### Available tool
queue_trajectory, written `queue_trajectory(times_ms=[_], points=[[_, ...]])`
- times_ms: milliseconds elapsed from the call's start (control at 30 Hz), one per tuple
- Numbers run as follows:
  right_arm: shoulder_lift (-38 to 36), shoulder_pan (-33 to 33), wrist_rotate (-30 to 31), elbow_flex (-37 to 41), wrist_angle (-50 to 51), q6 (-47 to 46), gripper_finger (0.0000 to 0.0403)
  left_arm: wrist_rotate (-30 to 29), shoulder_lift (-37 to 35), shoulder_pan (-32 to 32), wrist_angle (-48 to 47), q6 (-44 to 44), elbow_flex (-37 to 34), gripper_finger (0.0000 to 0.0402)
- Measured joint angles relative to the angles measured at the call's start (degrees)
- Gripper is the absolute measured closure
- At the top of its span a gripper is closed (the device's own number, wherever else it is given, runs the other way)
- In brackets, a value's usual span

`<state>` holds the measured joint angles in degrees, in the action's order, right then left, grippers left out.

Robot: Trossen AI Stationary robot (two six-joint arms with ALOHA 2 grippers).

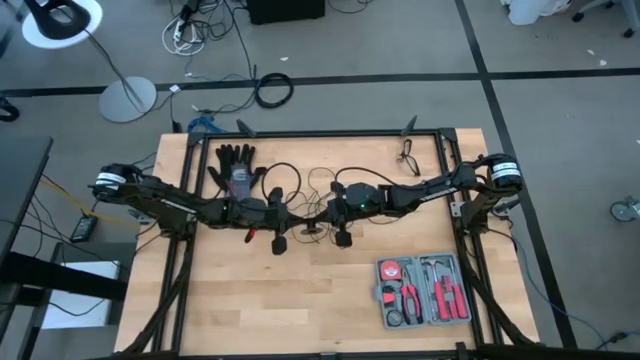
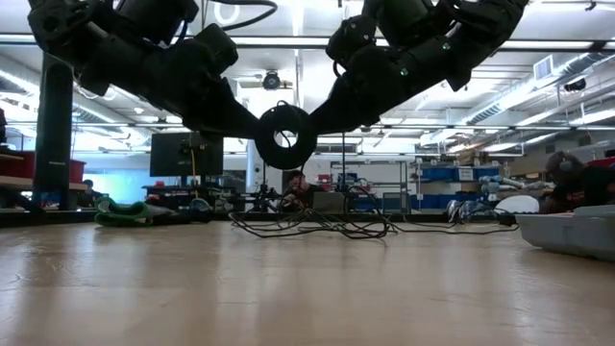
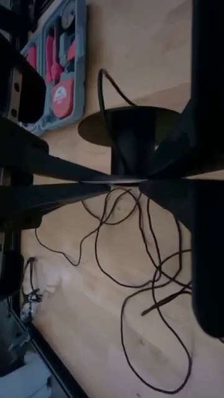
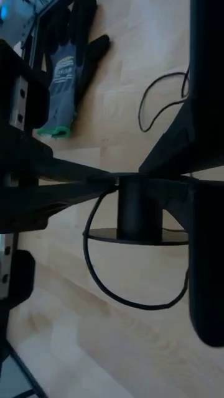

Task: Coil cords
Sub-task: Coil the black wire

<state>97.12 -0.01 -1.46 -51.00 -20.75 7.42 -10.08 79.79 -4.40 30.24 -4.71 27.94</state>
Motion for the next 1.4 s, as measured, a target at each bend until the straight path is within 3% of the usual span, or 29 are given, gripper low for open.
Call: queue_trajectory(times_ms=[267, 500, 700, 833, 1033, 1267, 1400], points=[[-3.6, -0.1, 12.9, -0.1, 6.8, 0.6, 0.0356, -14.1, 0.0, 0.0, -5.5, -4.6, 0.0, 0.04], [-13.1, 0.6, 14.1, -0.1, 22.1, -2.6, 0.0357, -25.0, 0.0, -0.9, -11.5, -10.4, 0.0, 0.0401], [-17.4, 4.2, 20.0, 2.2, 27.8, -9.8, 0.038, -31.4, 0.0, -2.7, -12.0, -12.0, 0.0, 0.0401], [-17.7, 8.0, 22.9, 7.5, 22.7, -15.5, 0.0399, -33.3, 0.0, -4.0, -12.3, -12.1, 0.0, 0.0401], [-13.7, 12.5, 25.7, 14.3, 2.0, -22.3, 0.0398, -34.0, -2.2, -5.1, -15.1, -12.1, 0.0, 0.0401], [2.6, 11.8, 25.8, 9.7, -18.7, -17.4, 0.039, -35.6, -9.2, -5.1, -20.5, -12.4, 0.0, 0.0401], [10.8, 10.1, 25.9, 4.2, -19.1, -11.6, 0.0366, -35.6, -11.5, -5.1, -22.8, -12.4, -0.1, 0.0401]])
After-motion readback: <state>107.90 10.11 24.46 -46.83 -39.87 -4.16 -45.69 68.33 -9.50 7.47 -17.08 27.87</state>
